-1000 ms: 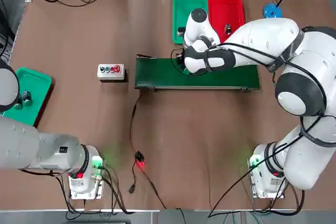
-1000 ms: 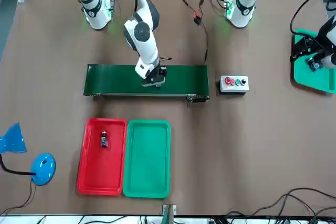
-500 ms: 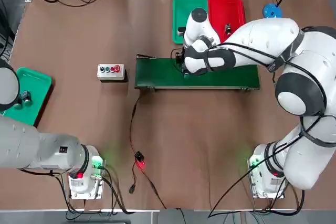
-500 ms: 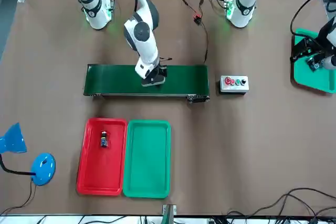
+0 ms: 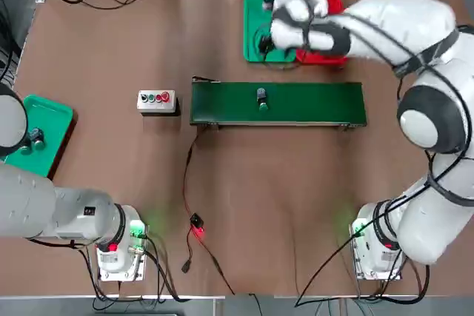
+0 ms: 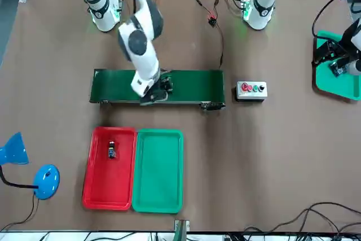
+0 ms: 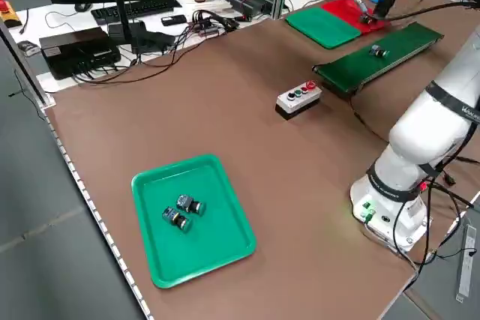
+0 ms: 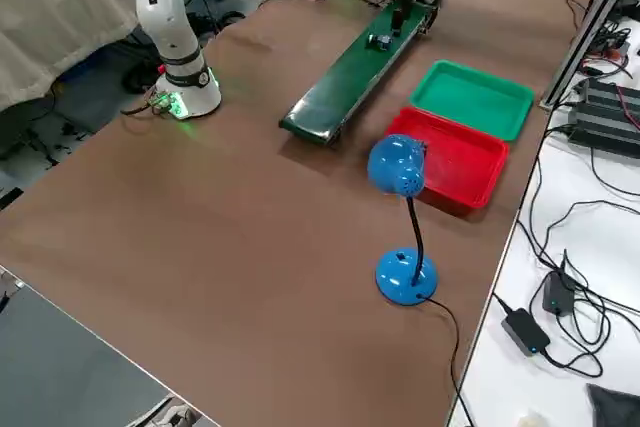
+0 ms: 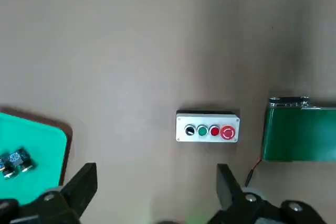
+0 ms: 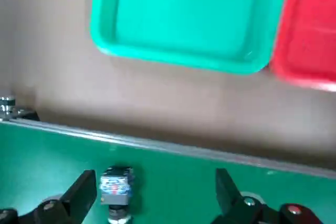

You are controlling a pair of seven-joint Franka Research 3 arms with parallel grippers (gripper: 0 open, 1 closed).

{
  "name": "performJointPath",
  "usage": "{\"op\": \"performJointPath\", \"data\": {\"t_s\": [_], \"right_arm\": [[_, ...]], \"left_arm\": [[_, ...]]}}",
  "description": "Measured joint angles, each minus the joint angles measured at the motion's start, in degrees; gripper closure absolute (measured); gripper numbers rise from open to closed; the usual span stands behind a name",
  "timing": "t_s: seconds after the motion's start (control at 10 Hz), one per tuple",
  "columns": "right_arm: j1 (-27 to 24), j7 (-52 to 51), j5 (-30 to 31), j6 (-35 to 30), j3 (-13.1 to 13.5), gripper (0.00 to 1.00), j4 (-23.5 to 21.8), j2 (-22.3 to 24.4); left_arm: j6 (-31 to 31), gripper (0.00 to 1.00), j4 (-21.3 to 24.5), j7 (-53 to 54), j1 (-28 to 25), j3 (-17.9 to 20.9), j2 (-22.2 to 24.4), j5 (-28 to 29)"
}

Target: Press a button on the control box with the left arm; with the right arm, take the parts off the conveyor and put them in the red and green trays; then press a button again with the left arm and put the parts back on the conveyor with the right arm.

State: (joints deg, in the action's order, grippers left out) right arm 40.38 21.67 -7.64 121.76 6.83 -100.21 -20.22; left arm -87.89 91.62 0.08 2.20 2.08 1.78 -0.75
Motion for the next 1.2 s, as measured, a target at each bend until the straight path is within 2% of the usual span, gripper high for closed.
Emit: {"op": "performJointPath", "data": {"t_s": [0.2, 0.5, 0.7, 0.9, 1.2], "right_arm": [[-6.1, -7.4, 1.7, -3.3, 0.1, 0.0, 3.8, 0.2], [-12.0, -13.7, 6.9, -1.9, 0.1, 0.0, 3.8, -0.3], [-15.0, -16.5, 7.9, 3.1, 0.1, 0.0, 3.7, -1.7], [-17.4, -18.6, 8.0, 10.7, 0.1, 0.0, 3.5, -6.0], [-20.9, -24.6, 8.0, 18.7, 0.1, 0.0, 3.6, -12.1]], "left_arm": [[0.0, 0.0, 0.0, 0.0, 0.0, -0.1, 0.0, 0.0], [0.0, 0.0, 0.0, 0.0, 0.0, -0.1, 0.0, 0.0], [0.0, 0.0, 0.0, 0.0, 0.0, -0.1, 0.0, 0.0], [0.0, 0.0, 0.0, 0.0, 0.0, 0.0, 0.0, 0.0], [0.0, 0.0, 0.0, 0.0, -0.1, 0.1, -0.1, 0.0]]}}
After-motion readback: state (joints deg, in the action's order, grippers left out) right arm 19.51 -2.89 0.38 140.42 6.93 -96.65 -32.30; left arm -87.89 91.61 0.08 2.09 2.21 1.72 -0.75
